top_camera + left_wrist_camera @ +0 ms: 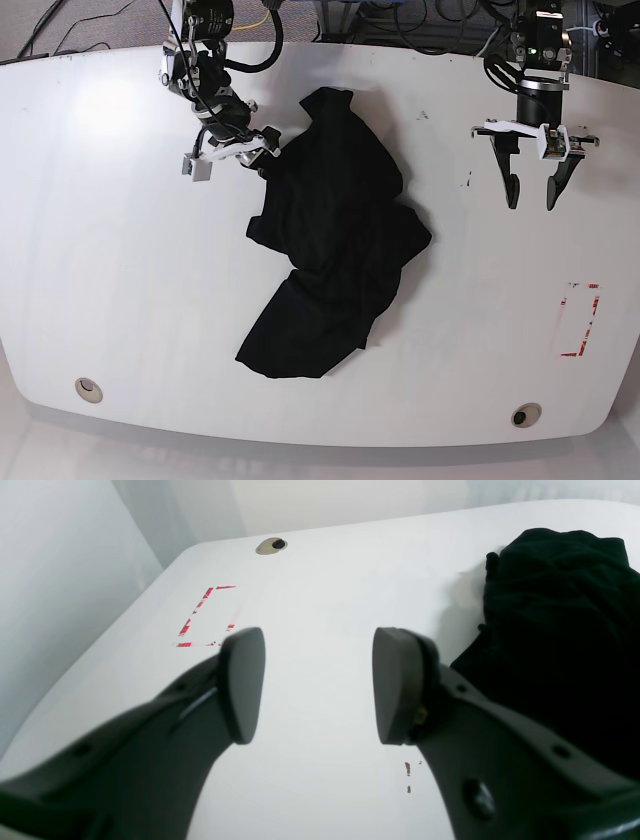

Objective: Layout the t-shirt on the table in an organized manner, then fold the t-shirt properly
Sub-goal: 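Lower the right gripper onto the shirt edge and pinch it, then reach the left gripper to the shirt's other edge and grasp it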

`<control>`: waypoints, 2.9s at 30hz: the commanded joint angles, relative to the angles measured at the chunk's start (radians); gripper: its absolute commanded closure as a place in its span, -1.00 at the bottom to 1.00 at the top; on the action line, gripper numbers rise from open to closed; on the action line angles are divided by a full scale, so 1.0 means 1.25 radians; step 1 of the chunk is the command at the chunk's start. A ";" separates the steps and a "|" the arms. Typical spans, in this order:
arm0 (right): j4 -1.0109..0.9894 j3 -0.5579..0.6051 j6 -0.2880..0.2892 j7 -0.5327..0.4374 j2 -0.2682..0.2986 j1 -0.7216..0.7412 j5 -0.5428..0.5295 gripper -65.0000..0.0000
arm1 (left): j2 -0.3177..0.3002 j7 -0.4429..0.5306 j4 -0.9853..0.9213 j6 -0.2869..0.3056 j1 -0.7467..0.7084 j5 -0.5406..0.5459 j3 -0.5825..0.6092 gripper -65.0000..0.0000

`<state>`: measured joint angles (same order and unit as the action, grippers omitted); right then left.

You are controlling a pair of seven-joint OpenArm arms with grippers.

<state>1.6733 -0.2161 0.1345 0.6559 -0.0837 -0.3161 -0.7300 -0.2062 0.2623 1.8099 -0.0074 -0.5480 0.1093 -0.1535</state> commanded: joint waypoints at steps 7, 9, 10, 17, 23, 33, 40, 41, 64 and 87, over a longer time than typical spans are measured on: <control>0.008 0.029 0.006 -0.005 -0.002 0.015 -0.007 0.13 | -0.006 0.024 0.013 -0.003 0.000 -0.002 -0.005 0.00; 0.006 0.030 0.006 -0.005 -0.002 0.019 -0.007 0.13 | -0.006 0.024 0.013 -0.003 0.000 -0.002 -0.005 0.00; 0.004 0.031 0.006 -0.005 -0.002 0.019 -0.007 0.13 | -0.006 0.024 0.013 -0.003 0.000 -0.002 -0.005 0.00; -0.004 0.037 0.006 -0.007 -0.013 0.024 -0.007 0.13 | -0.006 0.024 0.013 -0.003 0.000 -0.002 -0.005 0.00; -0.006 0.037 0.006 -0.007 -0.013 0.036 -0.007 0.13 | -0.006 0.024 0.013 -0.003 0.000 -0.002 -0.005 0.00; -0.068 0.038 0.010 -0.007 -0.015 0.058 -0.007 0.21 | -0.014 0.024 0.013 -0.003 0.000 -0.002 -0.007 0.00; -0.069 0.040 0.010 -0.006 -0.015 0.060 -0.007 0.65 | -0.020 0.024 0.013 -0.003 0.000 -0.002 -0.007 0.00; -0.068 0.041 0.010 -0.006 -0.015 0.060 -0.007 0.74 | -0.022 0.024 0.013 -0.003 0.000 -0.002 -0.007 0.00; 0.220 0.041 -0.053 0.032 0.046 -0.009 -0.002 1.00 | -0.023 0.024 0.012 -0.003 0.001 -0.002 -0.007 0.01; 0.291 0.038 -0.048 0.007 0.248 0.074 -0.006 1.00 | -0.033 -0.059 0.011 -0.003 0.036 0.000 0.111 0.00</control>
<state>2.0144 -0.1654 0.0601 0.6895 0.2031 -0.2504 -0.7227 -0.2401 0.1688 1.8053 -0.0090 -0.5076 0.1066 -0.0231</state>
